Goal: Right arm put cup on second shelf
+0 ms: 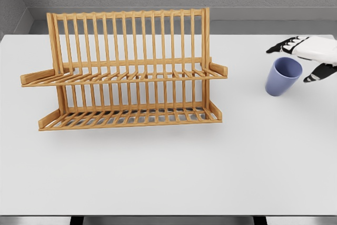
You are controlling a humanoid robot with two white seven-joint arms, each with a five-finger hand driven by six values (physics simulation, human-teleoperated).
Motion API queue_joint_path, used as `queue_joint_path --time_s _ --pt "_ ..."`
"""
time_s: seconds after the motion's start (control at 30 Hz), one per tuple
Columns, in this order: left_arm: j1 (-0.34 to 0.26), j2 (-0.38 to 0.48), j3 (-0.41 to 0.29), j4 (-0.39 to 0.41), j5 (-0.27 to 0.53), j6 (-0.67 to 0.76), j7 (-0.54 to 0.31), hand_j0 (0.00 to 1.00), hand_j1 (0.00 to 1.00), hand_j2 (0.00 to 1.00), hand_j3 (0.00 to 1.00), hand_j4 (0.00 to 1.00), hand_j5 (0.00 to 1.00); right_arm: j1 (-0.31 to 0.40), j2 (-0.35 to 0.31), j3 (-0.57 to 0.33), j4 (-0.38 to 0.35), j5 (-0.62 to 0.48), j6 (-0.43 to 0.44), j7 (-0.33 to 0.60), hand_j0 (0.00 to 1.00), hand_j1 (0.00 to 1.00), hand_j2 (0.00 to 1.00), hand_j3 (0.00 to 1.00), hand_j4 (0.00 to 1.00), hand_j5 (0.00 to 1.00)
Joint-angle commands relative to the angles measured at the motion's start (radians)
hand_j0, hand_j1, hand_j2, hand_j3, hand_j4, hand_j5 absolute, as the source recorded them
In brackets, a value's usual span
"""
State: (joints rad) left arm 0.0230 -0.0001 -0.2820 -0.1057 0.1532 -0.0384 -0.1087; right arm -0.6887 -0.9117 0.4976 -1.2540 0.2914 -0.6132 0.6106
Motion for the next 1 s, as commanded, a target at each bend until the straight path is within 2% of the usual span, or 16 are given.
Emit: queue_joint_path --time_s 0.0,0.1,0.5,0.6,0.87,0.97 --pt "-0.002 0.0 0.001 0.0 0.0 0.0 0.0 1.0 1.0 1.0 1.0 1.0 1.0 -0.003 0.02 0.033 0.047 -0.002 0.002 0.0 1.0 1.0 1.0 1.0 1.0 1.0" --pt "0.0 0.0 0.0 0.0 0.0 0.0 0.0 1.0 1.0 1.0 1.0 1.0 1.0 -0.026 0.036 0.07 0.084 0.002 0.002 0.0 1.0 1.0 1.0 1.0 1.0 1.0" --pt "0.0 0.0 0.0 0.0 0.0 0.0 0.0 1.0 1.0 1.0 1.0 1.0 1.0 -0.041 0.056 0.076 0.137 0.017 0.002 0.0 1.0 1.0 1.0 1.0 1.0 1.0" --pt "-0.002 0.0 0.0 0.0 0.0 0.0 0.0 1.0 1.0 1.0 1.0 1.0 1.0 -0.075 0.08 0.113 0.166 0.02 0.002 0.0 1.0 1.0 1.0 1.0 1.0 1.0" --pt "0.0 0.0 0.001 0.0 0.0 0.0 0.0 1.0 1.0 1.0 1.0 1.0 1.0 -0.075 0.082 0.119 0.169 0.02 0.002 0.0 1.0 1.0 1.0 1.0 1.0 1.0" --pt "-0.002 0.0 0.0 0.0 0.0 0.0 0.0 1.0 1.0 1.0 1.0 1.0 1.0 -0.075 0.082 0.131 0.168 0.02 0.002 0.0 0.79 0.79 0.79 0.79 0.79 0.79"
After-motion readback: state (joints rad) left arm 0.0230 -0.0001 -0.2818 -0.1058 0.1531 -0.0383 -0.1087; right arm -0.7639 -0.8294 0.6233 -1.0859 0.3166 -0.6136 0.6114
